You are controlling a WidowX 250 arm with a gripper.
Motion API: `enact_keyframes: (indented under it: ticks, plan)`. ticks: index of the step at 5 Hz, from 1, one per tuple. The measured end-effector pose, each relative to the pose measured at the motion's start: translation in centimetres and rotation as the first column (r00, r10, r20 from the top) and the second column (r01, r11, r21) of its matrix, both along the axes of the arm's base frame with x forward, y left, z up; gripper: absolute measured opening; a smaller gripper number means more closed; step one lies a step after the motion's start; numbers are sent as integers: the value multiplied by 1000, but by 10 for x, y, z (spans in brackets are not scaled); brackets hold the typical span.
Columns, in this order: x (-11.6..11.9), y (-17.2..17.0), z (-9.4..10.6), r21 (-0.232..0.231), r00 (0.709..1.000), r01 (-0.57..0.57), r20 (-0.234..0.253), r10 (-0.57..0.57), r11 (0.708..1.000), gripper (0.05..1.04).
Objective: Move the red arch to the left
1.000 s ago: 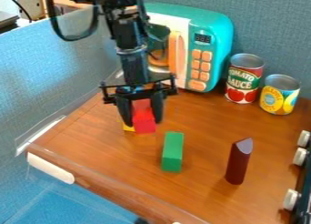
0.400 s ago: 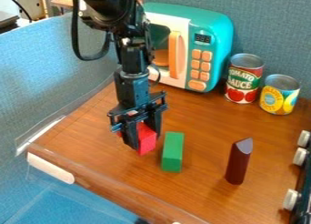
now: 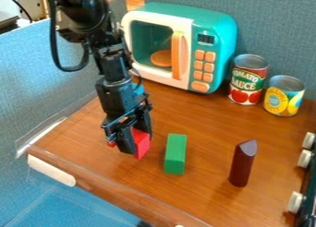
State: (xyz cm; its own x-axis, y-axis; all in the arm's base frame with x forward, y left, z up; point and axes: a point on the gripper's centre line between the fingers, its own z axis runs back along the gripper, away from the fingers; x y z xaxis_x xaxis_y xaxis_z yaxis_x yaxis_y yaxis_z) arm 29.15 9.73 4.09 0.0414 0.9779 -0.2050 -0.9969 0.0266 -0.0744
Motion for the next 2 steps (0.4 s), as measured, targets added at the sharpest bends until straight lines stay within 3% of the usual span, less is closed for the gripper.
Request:
enact_keyframes:
  ticks: [1, 2]
  plan:
    - [0, 11, -4, 15, 999, 8, 53, -9, 1000, 607]
    - [-1, 11, -16, 20, 997, 58, 52, -59, 998, 607]
